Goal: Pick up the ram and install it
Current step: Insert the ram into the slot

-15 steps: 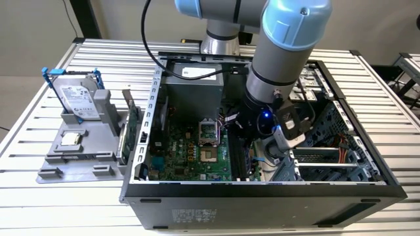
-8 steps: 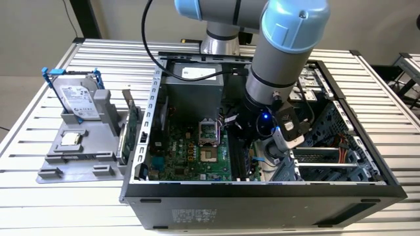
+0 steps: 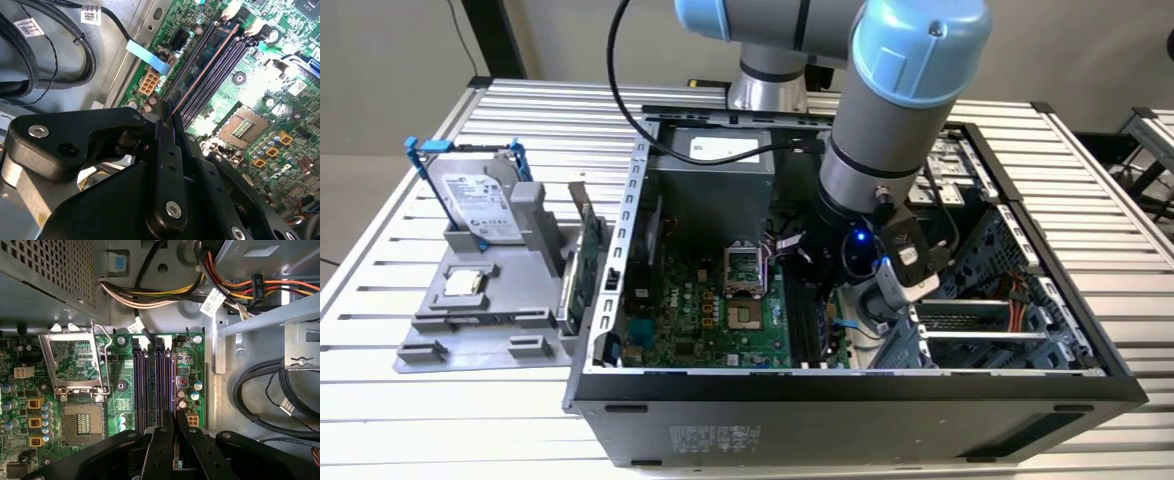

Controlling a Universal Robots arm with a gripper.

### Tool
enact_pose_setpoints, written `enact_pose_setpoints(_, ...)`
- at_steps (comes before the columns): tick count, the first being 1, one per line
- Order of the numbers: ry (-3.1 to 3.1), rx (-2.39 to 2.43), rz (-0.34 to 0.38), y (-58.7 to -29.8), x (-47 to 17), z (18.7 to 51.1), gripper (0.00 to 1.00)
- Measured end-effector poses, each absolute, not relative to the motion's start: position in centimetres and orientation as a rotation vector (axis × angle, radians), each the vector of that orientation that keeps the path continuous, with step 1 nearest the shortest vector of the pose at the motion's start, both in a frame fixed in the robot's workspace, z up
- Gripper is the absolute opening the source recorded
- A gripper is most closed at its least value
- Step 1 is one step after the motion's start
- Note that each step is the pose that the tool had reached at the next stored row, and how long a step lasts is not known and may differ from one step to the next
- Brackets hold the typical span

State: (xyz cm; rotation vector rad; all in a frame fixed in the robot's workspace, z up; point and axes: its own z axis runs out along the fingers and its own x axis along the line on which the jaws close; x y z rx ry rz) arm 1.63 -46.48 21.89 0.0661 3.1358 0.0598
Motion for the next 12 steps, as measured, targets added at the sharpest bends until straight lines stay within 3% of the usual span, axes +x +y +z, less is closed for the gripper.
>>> enact_pose_setpoints(12, 3.137, 0.042, 0.060, -46.48, 1.46, 21.72, 0.00)
